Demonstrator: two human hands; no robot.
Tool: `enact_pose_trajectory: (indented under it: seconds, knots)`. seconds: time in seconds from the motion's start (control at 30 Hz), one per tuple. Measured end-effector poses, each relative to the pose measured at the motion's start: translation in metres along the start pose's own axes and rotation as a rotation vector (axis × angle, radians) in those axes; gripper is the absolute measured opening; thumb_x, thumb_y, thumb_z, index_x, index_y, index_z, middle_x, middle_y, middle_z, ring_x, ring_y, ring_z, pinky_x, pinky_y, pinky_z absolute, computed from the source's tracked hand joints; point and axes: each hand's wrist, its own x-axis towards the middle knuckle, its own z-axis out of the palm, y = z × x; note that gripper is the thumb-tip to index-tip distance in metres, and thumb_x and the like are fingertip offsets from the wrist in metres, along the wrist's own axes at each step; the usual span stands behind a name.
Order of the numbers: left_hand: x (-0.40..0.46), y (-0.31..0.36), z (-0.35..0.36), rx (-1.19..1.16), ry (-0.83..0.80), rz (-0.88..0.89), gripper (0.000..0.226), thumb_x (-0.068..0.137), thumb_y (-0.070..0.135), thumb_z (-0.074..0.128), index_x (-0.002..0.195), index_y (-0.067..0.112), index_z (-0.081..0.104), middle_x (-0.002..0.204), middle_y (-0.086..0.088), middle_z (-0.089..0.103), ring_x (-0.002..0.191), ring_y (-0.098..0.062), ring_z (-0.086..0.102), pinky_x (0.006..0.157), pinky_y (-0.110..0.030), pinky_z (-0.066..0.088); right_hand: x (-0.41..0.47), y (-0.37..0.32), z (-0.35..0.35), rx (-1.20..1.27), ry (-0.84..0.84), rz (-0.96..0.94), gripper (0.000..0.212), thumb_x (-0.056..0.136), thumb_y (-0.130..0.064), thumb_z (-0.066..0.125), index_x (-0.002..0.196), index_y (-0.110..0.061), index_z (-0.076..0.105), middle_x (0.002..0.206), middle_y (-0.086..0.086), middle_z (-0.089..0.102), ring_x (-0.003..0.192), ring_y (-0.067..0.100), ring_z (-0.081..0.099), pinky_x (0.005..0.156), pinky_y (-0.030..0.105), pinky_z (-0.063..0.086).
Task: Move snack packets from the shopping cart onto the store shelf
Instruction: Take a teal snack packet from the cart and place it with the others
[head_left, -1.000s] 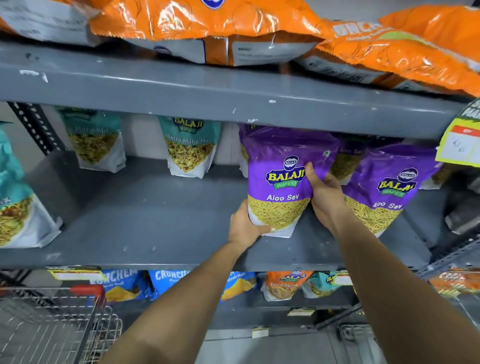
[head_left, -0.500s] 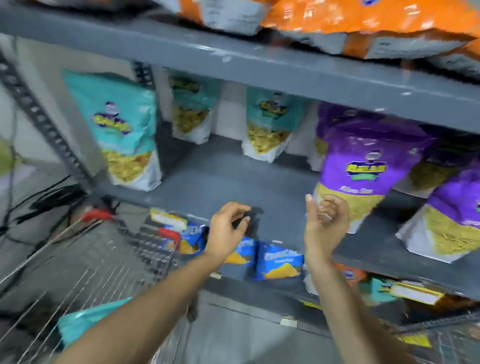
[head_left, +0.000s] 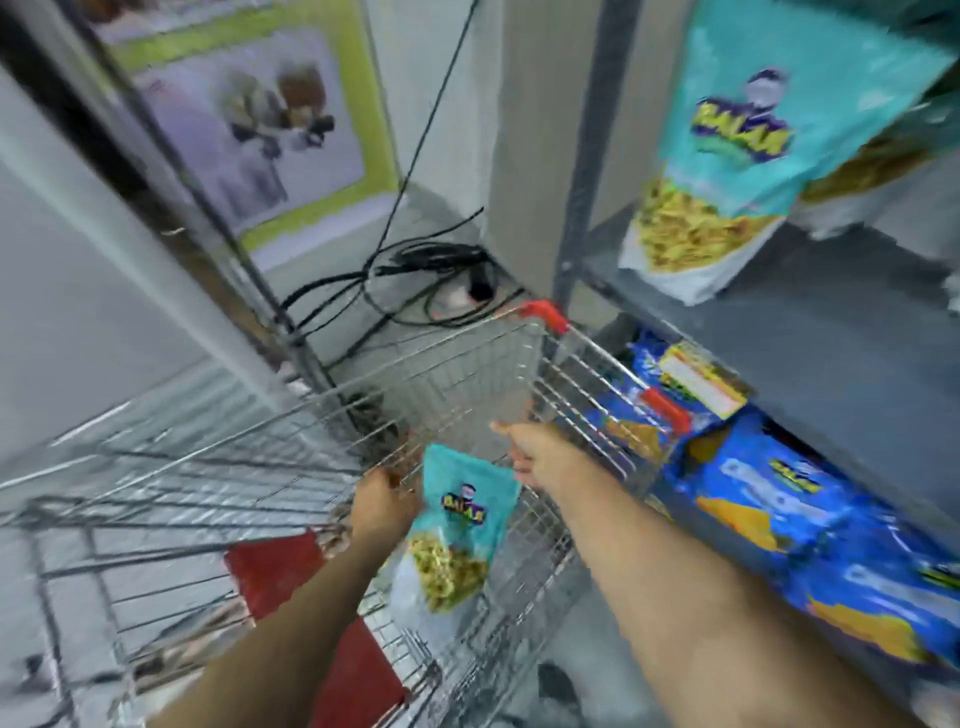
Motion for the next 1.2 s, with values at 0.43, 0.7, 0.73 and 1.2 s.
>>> enact_pose_trajectory:
  seconds: [0.43, 0.7, 0.73, 1.2]
  knots:
    - [0.037, -0.128, 0.124, -0.054, -0.618, -0.281, 0.116, 0.056, 0.054, 0.088, 0.144, 0.002, 0.033, 0.145, -0.015, 0.047, 0.131, -0.031, 0.048, 0.108, -0.035, 0.042, 0.143, 0.155, 0.033, -0.219, -0.017, 0.137, 0.032, 0.099, -0.033, 0.052, 0.125, -0.015, 0.059, 0.098, -0.005, 0.061, 0.072, -0.021, 0.064, 0.065, 0.001, 0.049]
    - [0.031, -0.127, 0.131, 0.212, -0.530, -0.146, 0.101, 0.050, 0.054, 0.089, 0.134, 0.017, 0.047, 0.126, -0.006, 0.065, 0.118, -0.029, 0.059, 0.098, -0.035, 0.049, 0.153, 0.178, 0.065, -0.126, 0.198, 0.345, 0.096, 0.063, -0.087, 0.055, 0.116, -0.007, 0.059, 0.096, 0.009, 0.066, 0.078, 0.022, 0.066, 0.061, 0.032, 0.055]
    - [0.030, -0.125, 0.127, 0.182, -0.495, -0.142, 0.097, 0.052, 0.053, 0.089, 0.133, 0.018, 0.049, 0.125, -0.004, 0.066, 0.117, -0.028, 0.060, 0.097, -0.034, 0.049, 0.153, 0.175, 0.066, -0.054, 0.142, 0.345, 0.095, 0.063, -0.086, 0.057, 0.118, -0.008, 0.059, 0.098, 0.009, 0.067, 0.080, 0.022, 0.066, 0.063, 0.031, 0.055]
    - [0.003, -0.051, 0.001, -0.488, -0.305, 0.096, 0.088, 0.042, 0.039, 0.098, 0.120, 0.026, 0.060, 0.111, 0.012, 0.072, 0.102, -0.007, 0.068, 0.087, -0.028, 0.055, 0.043, 0.009, 0.014, 0.336, -0.328, -0.165, 0.073, 0.068, -0.029, 0.077, 0.136, -0.012, 0.058, 0.135, 0.015, 0.064, 0.122, 0.032, 0.062, 0.104, 0.055, 0.047]
